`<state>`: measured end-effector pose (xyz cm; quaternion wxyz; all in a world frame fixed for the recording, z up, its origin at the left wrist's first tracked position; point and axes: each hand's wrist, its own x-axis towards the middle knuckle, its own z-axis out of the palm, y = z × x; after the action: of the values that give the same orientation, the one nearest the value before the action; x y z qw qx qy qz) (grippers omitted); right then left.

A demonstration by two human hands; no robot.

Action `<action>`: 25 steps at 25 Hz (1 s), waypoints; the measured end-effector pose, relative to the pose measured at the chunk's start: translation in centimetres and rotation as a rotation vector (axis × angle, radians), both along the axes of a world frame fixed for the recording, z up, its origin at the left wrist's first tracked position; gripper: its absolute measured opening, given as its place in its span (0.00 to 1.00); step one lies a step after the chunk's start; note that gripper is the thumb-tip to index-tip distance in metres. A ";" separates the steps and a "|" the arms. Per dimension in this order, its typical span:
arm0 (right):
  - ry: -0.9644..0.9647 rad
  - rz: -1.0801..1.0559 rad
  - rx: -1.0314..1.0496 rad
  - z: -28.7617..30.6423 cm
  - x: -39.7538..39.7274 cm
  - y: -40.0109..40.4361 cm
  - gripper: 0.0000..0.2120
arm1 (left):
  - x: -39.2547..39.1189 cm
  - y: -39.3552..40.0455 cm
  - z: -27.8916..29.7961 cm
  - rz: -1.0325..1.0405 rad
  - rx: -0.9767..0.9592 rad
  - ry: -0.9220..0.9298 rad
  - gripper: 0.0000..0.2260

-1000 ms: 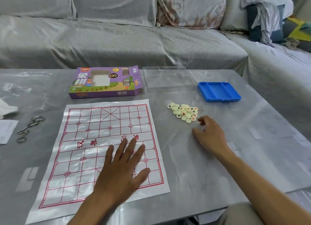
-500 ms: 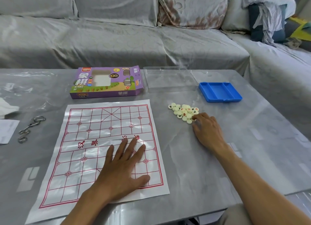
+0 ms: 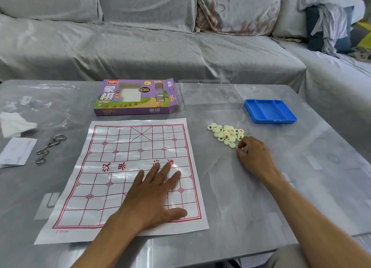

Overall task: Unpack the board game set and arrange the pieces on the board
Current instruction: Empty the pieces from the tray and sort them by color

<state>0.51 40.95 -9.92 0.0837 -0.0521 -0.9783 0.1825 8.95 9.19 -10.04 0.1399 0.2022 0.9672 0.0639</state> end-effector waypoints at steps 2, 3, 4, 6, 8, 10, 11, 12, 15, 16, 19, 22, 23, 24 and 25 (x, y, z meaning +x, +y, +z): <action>0.028 -0.035 -0.078 0.9 0.5 0.1 0.04 | 0.1 0.1 0.0 -0.002 -0.021 0.003 0.46; 0.058 -0.027 -0.129 1.6 0.9 -0.2 0.05 | 0.1 0.1 0.0 -0.005 -0.029 0.005 0.46; 0.083 0.014 -0.181 2.3 1.5 -0.8 0.06 | 0.1 0.1 -0.2 -0.008 -0.034 0.008 0.45; 0.072 0.152 -0.233 3.2 2.8 -2.7 0.06 | 0.1 0.1 -0.4 -0.010 -0.038 0.014 0.46; -0.076 0.291 -0.127 3.2 3.7 -4.5 0.04 | 0.1 0.1 -0.6 -0.006 -0.030 0.019 0.46; -0.238 0.347 0.004 2.6 3.7 -4.9 0.04 | 0.1 0.0 -0.6 -0.004 -0.019 0.016 0.46; -0.240 0.309 -0.025 2.5 3.4 -4.5 0.05 | 0.1 0.1 -0.6 -0.007 -0.022 0.013 0.46; -0.182 0.232 -0.103 2.4 2.9 -4.0 0.06 | 0.0 0.1 -0.6 -0.008 -0.026 0.014 0.46; 0.052 0.014 -0.167 1.6 0.9 -1.7 0.07 | 0.0 0.1 -0.6 -0.012 -0.029 0.011 0.46; 0.039 0.002 -0.130 1.1 0.5 -1.2 0.08 | 0.0 0.2 -0.5 -0.013 -0.032 0.013 0.46; 0.008 0.055 -0.020 -0.2 -0.1 -1.2 0.06 | -0.1 0.1 -0.7 -0.009 -0.037 0.015 0.45; 0.064 0.049 -0.125 0.0 -0.2 -1.1 0.02 | -0.1 0.2 -0.8 -0.007 -0.033 0.003 0.46; 0.074 0.014 -0.234 0.2 -0.2 -1.0 0.01 | -0.1 0.1 -0.8 -0.009 -0.034 0.000 0.46; 0.069 -0.023 -0.330 0.4 -0.2 -0.8 0.02 | -0.1 0.1 -0.8 -0.008 -0.031 -0.002 0.47; 0.050 -0.047 -0.391 0.5 -0.2 -0.6 0.04 | -0.1 0.1 -0.8 -0.005 -0.026 -0.005 0.47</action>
<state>0.32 40.32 -9.39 0.1005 -0.0854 -0.9204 0.3682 8.89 9.33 -10.84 0.1453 0.2024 0.9671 0.0513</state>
